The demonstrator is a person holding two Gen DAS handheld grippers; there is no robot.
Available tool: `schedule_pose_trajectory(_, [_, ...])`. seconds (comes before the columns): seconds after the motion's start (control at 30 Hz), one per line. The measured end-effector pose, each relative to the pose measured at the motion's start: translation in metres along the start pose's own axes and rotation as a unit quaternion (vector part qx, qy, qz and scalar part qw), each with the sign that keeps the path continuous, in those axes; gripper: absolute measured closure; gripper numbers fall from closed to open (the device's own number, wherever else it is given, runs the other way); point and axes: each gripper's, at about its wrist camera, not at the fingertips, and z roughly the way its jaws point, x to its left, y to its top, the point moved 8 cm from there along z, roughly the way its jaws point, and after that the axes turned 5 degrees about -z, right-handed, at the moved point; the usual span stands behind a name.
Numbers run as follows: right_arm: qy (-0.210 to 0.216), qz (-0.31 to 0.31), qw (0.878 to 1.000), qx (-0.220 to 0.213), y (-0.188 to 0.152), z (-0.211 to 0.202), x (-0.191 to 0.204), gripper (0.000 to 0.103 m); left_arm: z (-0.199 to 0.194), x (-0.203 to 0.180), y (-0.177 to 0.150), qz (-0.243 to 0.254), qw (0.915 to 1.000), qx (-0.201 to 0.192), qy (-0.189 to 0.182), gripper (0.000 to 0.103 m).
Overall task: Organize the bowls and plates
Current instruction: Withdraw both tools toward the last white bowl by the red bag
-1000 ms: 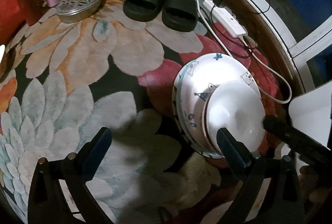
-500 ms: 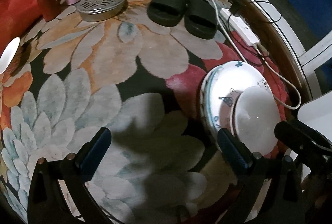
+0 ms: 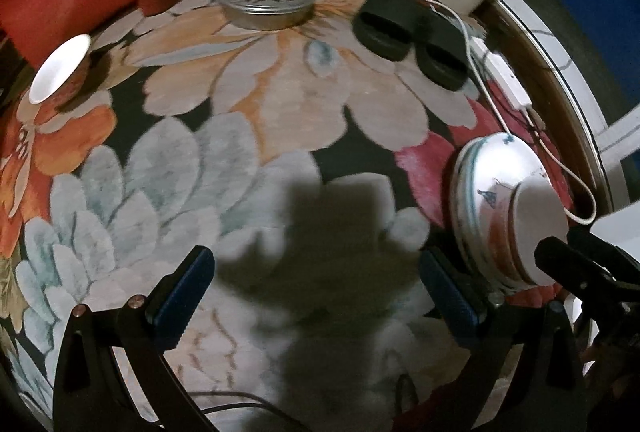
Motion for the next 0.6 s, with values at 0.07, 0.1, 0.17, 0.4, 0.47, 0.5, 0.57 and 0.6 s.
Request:
schedule_pose_trajectory(0.07, [0.0, -0.012, 1.0, 0.004, 0.002, 0.002, 0.008, 0.0, -0.003, 0.009, 0.001, -0.009, 1.0, -0.003, 0.002, 0.001])
schedule_pose_trajectory(0.1, [0.0, -0.017, 1.0, 0.005, 0.003, 0.002, 0.011, 0.0, -0.004, 0.016, 0.002, -0.014, 0.9999, -0.005, 0.003, 0.001])
schedule_pose_trajectory(0.17, [0.002, -0.026, 1.0, 0.012, 0.005, 0.004, 0.019, 0.0, -0.007, 0.025, 0.003, -0.02, 0.9998, -0.008, 0.005, 0.001])
schedule_pose_trajectory(0.4, [0.012, -0.041, 0.998, 0.046, 0.006, 0.01, 0.041, 0.0, -0.021, 0.061, 0.012, -0.04, 0.9991, -0.008, 0.014, 0.001])
schedule_pose_trajectory(0.47, [0.017, -0.042, 0.997, 0.059, 0.006, 0.01, 0.047, 0.0, -0.027, 0.071, 0.016, -0.043, 0.9989, -0.002, 0.02, 0.001])
schedule_pose_trajectory(0.5, [0.018, -0.044, 0.997, 0.064, 0.006, 0.009, 0.05, 0.0, -0.029, 0.075, 0.018, -0.04, 0.9989, -0.003, 0.025, 0.001])
schedule_pose_trajectory(0.57, [0.017, -0.052, 0.996, 0.071, 0.007, 0.008, 0.057, 0.0, -0.04, 0.086, 0.022, -0.03, 0.9987, -0.006, 0.041, 0.001])
schedule_pose_trajectory(0.6, [0.017, -0.056, 0.996, 0.074, 0.007, 0.007, 0.061, 0.0, -0.043, 0.091, 0.023, -0.024, 0.9986, -0.005, 0.047, 0.001])
